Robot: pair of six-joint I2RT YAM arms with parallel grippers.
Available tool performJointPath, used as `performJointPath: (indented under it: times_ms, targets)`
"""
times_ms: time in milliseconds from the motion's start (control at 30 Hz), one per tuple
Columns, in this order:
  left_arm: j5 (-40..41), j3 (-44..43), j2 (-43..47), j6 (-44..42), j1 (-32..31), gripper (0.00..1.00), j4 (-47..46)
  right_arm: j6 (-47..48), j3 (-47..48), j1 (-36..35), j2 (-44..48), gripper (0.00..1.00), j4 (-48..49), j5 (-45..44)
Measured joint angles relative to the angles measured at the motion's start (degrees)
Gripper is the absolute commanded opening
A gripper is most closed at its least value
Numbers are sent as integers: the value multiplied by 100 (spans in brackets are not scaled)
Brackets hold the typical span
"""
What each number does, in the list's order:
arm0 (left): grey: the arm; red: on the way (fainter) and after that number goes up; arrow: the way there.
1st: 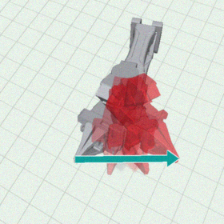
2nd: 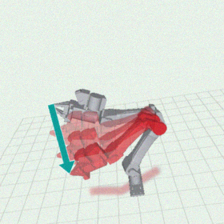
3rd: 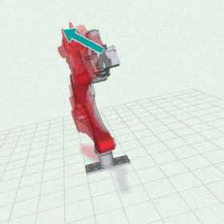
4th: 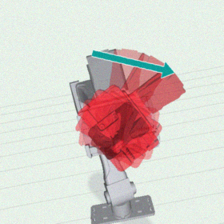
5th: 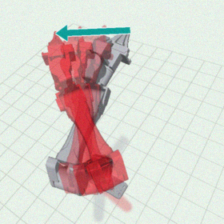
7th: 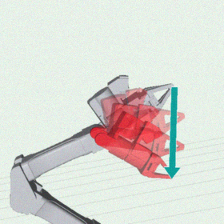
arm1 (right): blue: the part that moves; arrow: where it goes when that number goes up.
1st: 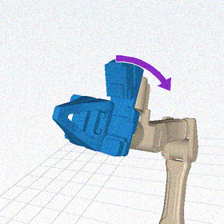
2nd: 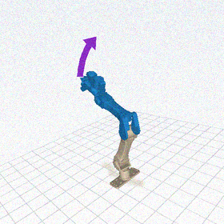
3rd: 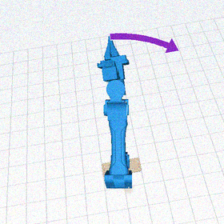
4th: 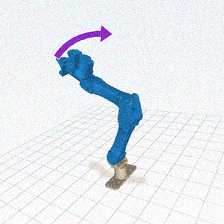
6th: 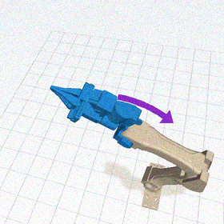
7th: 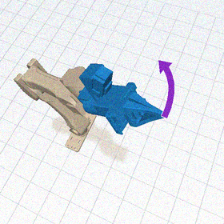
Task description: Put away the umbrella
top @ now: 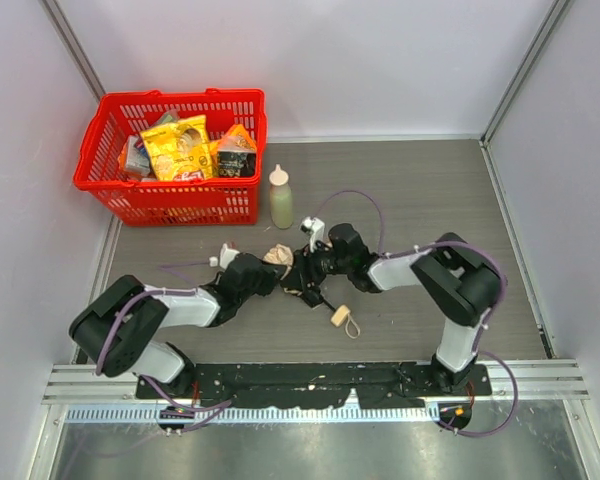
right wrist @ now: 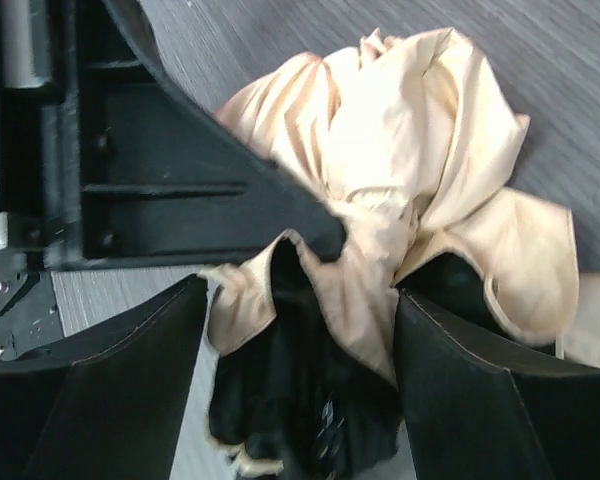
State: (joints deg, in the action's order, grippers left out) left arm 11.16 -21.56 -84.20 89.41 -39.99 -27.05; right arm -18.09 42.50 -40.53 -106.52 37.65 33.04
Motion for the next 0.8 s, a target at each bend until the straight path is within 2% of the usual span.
performJointPath:
  times_ms: [167,300,500,700,767,800]
  targets:
    - [-39,-15,74,-9,2,0,13,656,7,-527,1294,79,-1759,-1646]
    - [-72,-323,129,-2,11,0,662,1364,50,-1298,1827,80,-2129,-3021]
    - [-129,-837,144,20,11,0,1694,2120,151,-2249,1259,79,-2063,-4835]
    - [-238,-1139,76,22,57,0,2216,2352,356,-2570,463,76,-1620,-6306]
    - [-304,-1174,68,20,92,0,2271,2417,437,-2605,151,66,-1429,-6767]
    - [-337,-1189,70,13,109,0,2317,2409,494,-2623,50,54,-1342,-6948]
